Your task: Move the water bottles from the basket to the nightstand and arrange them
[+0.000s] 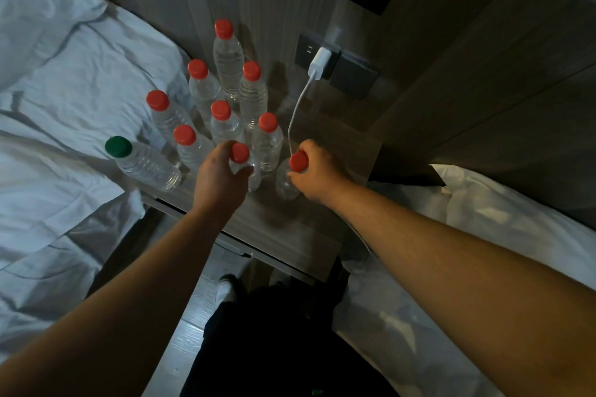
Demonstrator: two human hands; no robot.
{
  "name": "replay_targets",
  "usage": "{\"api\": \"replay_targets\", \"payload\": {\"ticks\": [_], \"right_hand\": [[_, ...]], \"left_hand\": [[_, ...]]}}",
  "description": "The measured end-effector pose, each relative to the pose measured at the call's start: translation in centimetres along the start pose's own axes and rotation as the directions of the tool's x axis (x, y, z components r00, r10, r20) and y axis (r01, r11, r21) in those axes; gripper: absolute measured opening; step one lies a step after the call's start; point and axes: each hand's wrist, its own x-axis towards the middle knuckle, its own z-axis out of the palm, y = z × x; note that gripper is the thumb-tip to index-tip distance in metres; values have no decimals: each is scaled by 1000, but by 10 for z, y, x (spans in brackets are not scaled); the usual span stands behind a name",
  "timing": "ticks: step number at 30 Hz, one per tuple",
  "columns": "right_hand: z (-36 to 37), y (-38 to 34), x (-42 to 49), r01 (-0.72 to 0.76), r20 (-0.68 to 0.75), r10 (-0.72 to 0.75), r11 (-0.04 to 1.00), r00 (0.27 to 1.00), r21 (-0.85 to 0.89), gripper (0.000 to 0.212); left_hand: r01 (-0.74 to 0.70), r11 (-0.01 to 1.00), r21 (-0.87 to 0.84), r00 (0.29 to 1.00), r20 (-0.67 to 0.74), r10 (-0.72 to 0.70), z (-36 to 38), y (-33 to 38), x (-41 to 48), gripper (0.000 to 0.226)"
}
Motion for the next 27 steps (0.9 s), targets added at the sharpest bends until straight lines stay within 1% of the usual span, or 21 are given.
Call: {"api": "replay_targets", "payload": {"ticks": [3,5,7,9,11,13,16,17,19,21,24,27], "right_hand": [[-6,-3,-2,-16,66,16,1000,998,-2,37],[-12,-5,-8,-18,116,16,1000,993,15,47],[-23,-8,-18,-31,106,24,997,994,68,51],[-36,-14,-32,-51,70,42,990,997,129,51],[-50,-22,-46,-54,66,42,981,997,186,50],[-62,-35,-60,-39,80,17,957,997,287,41],[-71,-58,-79,6,94,-48,915,994,402,29],[-71,-66,-84,18,105,-68,908,992,418,27],[-70,-86,-95,30,135,-100,894,986,447,25],[-64,-108,-105,48,168,-137,894,976,445,26],[-50,-144,-120,115,211,-202,923,956,366,27],[-29,-180,-131,167,234,-255,926,938,338,24]], "left_hand": [[-20,1000,18,999,30,19,-5,4,1,42],[-5,1000,25,999,54,3,-11,7,2,54],[31,999,19,997,67,-33,-19,14,0,63],[32,999,4,998,62,-32,-33,20,-8,58],[-7,999,35,999,49,5,-53,25,-22,47],[-14,999,32,999,33,13,-79,29,-40,36],[79,994,-74,995,71,-74,-124,29,-72,22],[85,992,-97,992,97,-76,-138,26,-83,18],[56,994,-90,992,118,-45,-168,17,-102,17],[87,979,-184,993,99,-69,-197,8,-122,19],[145,912,-383,989,27,-146,-235,-7,-156,17],[140,857,-496,977,-70,-200,-265,-31,-188,31]]}}
